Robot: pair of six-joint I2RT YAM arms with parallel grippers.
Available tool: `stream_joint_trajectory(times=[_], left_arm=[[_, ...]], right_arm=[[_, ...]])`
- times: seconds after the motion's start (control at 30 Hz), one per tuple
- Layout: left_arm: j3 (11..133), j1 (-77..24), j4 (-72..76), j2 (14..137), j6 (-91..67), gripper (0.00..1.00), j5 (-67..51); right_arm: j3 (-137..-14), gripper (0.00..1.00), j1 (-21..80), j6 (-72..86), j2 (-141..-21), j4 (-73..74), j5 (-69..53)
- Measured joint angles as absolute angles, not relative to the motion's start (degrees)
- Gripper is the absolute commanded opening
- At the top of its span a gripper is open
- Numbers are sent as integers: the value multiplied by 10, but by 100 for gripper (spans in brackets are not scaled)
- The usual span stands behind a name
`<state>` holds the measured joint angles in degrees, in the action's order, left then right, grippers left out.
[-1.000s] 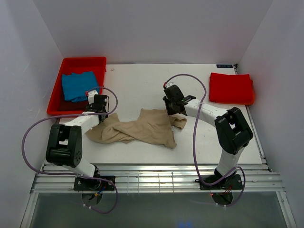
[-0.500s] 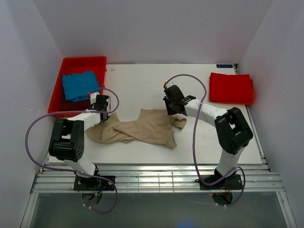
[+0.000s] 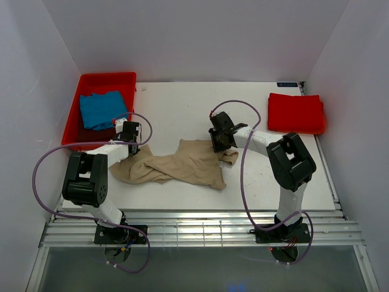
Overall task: Fold and stack the t-shirts
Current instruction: Flatten the tshirt out
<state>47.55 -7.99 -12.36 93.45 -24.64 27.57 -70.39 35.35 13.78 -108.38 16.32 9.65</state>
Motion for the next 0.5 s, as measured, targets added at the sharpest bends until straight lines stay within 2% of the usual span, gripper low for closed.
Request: stream_joint_trajectory(times=[0.5], left_arm=[[475,-80,-124,934,-247,25,275]], right_arm=[[-747,34,352,141,-1079,165,91]])
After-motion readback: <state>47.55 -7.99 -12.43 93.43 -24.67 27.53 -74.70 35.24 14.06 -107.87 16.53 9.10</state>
